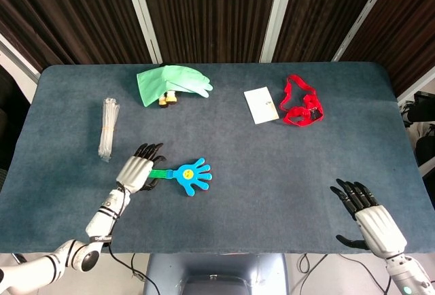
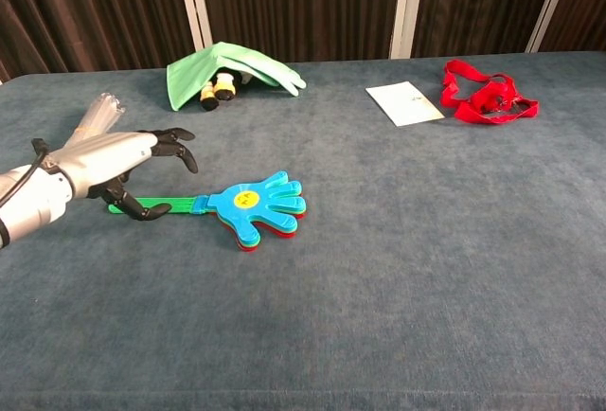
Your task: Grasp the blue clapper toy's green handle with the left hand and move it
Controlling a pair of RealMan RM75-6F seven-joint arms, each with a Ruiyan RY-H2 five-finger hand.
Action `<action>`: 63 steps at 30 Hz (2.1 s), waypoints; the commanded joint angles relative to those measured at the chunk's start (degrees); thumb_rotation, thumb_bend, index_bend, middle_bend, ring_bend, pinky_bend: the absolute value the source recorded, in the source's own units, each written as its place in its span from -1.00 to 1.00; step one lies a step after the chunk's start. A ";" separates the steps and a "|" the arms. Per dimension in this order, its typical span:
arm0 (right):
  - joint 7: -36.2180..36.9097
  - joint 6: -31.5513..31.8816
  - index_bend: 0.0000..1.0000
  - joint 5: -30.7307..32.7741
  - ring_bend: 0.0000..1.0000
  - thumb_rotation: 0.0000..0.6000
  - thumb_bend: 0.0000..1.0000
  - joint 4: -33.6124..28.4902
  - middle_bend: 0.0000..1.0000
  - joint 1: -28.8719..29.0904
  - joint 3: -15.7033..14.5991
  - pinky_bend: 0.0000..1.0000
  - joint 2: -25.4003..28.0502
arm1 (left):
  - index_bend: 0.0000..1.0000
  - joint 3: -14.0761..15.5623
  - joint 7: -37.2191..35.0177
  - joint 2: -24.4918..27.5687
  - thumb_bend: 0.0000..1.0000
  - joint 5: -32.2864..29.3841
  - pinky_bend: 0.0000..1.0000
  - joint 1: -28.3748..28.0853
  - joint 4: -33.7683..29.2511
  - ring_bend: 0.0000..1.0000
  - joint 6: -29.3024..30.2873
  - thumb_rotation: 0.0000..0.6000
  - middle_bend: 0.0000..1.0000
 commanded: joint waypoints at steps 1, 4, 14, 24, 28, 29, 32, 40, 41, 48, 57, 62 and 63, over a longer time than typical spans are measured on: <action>0.17 0.13 -1.00 -0.06 -1.00 1.00 -0.68 0.00 -1.00 -0.02 -0.02 -1.00 0.16 | -0.39 0.01 -0.23 -1.25 -0.29 -0.87 -0.99 -0.67 1.73 -1.00 -0.43 1.00 -1.00; 0.57 0.67 -1.00 -0.09 -1.00 1.00 -0.68 -0.03 -1.00 -0.15 0.10 -1.00 0.42 | -0.32 0.38 -0.21 -2.20 -0.29 -0.90 -0.99 -0.89 3.36 -1.00 0.13 1.00 -1.00; 0.75 0.70 -1.00 -0.18 -1.00 1.00 -0.68 -0.13 -1.00 -0.21 0.02 -1.00 0.64 | -0.20 1.74 -0.81 -2.94 -0.32 -0.94 -0.99 -1.09 4.12 -1.00 0.84 1.00 -1.00; 0.93 1.05 -1.00 -0.55 -1.00 1.00 -0.68 -0.22 -1.00 -0.37 -0.12 -1.00 0.86 | -0.16 1.99 -0.60 -4.08 -0.32 -2.80 -0.99 -1.77 6.23 -1.00 -0.56 1.00 -1.00; 1.01 0.95 -1.00 -0.54 -1.00 1.00 -0.68 -0.15 -1.00 -0.32 -0.11 -1.00 0.87 | -0.12 1.98 -0.82 -4.24 -0.32 -2.76 -0.99 -1.99 6.73 -1.00 -0.24 1.00 -1.00; 1.01 0.91 -1.00 -0.54 -1.00 1.00 -0.68 -0.15 -1.00 -0.31 -0.11 -1.00 0.86 | -0.11 2.05 -0.85 -4.24 -0.32 -2.66 -0.99 -1.98 6.71 -1.00 -0.06 1.00 -1.00; 0.96 0.99 -1.00 -0.51 -1.00 1.00 -0.68 -0.20 -1.00 -0.34 -0.07 -1.00 0.85 | -0.06 2.29 -0.95 -4.28 -0.32 -2.34 -0.99 -2.02 6.68 -1.00 0.37 1.00 -1.00; 0.89 1.28 -1.00 -0.64 -1.00 1.00 -0.68 -0.16 -1.00 -0.46 -0.03 -1.00 0.78 | 0.19 2.42 -1.17 -4.52 -0.29 -2.29 -0.98 -2.14 7.28 -1.00 0.92 1.00 -0.93; 0.88 1.28 -1.00 -0.63 -1.00 1.00 -0.68 -0.17 -1.00 -0.46 -0.02 -1.00 0.77 | 0.22 2.43 -1.20 -4.54 -0.29 -2.27 -0.98 -2.14 7.31 -1.00 0.96 1.00 -0.91; 0.86 1.28 -1.00 -0.63 -1.00 1.00 -0.68 -0.03 -1.00 -0.44 0.04 -1.00 0.66 | 0.55 2.05 -5.31 -5.83 -0.22 0.12 -0.86 -1.58 8.88 -0.97 5.62 1.00 -0.63; 0.89 1.49 -1.00 -0.87 -1.00 1.00 -0.68 0.05 -1.00 -0.52 0.00 -1.00 0.63 | 0.77 2.77 -10.57 -7.26 -0.16 2.38 -0.71 -1.24 12.17 -0.68 8.09 1.00 -0.26; 0.97 1.32 -1.00 -0.92 -1.00 1.00 -0.68 0.00 -1.00 -0.47 -0.11 -1.00 0.75 | 0.82 3.12 -10.89 -7.45 -0.16 2.41 -0.46 -1.04 12.47 -0.38 7.99 1.00 0.09; 0.95 1.27 -1.00 -0.92 -1.00 1.00 -0.68 0.00 -1.00 -0.46 -0.13 -1.00 0.73 | 0.82 3.18 -11.01 -7.42 -0.15 2.40 -0.40 -1.04 12.46 -0.32 7.85 1.00 0.15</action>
